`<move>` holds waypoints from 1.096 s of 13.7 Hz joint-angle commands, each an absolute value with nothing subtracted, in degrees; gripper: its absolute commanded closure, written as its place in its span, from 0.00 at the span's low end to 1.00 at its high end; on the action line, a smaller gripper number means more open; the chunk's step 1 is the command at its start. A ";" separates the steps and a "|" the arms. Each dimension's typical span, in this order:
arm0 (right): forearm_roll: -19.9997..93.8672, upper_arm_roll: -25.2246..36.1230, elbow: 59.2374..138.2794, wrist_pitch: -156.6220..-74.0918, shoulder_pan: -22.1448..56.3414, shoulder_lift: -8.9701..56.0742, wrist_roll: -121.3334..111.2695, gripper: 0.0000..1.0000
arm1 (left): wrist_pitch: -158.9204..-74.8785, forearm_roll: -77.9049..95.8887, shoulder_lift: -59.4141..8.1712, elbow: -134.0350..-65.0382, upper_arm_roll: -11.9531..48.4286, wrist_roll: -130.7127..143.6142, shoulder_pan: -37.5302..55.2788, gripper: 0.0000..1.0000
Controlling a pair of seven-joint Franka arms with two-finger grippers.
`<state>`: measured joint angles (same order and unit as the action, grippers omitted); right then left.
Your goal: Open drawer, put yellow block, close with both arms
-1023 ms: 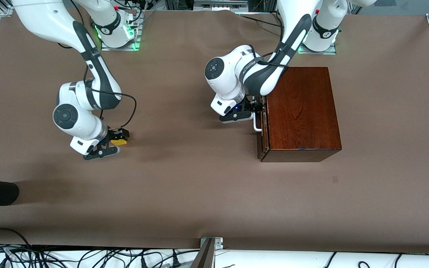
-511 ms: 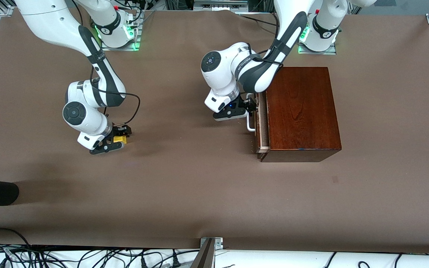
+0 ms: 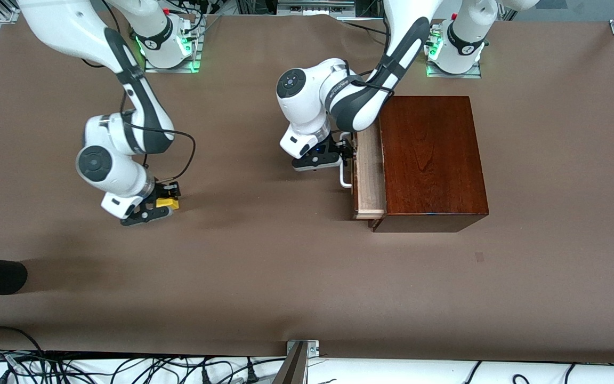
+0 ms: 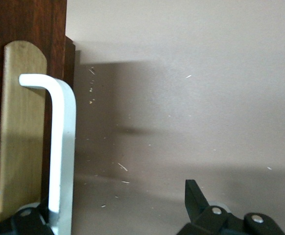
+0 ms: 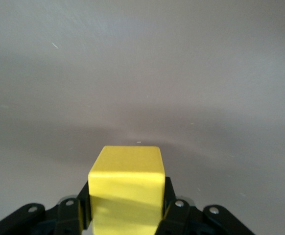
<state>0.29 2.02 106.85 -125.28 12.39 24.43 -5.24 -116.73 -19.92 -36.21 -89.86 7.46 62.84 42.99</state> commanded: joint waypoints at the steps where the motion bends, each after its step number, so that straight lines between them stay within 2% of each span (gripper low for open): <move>1: 1.41 1.93 95.83 -112.18 12.48 23.82 -6.42 1.00 | -123.93 -16.00 -41.13 -84.20 9.93 63.37 44.29 0.00; 7: 1.49 1.93 85.00 -101.97 12.48 22.94 -6.50 1.00 | -122.35 -17.22 -40.87 -83.50 9.49 60.48 45.35 0.00; 11: 2.28 1.85 84.55 -101.87 12.48 22.50 -6.85 1.00 | -112.35 -18.81 -39.99 -80.25 9.32 53.63 44.83 0.00; 15: 4.22 1.76 84.55 -101.60 12.48 22.41 -7.12 1.00 | -106.44 -17.93 -37.01 -77.96 9.32 48.71 42.72 0.00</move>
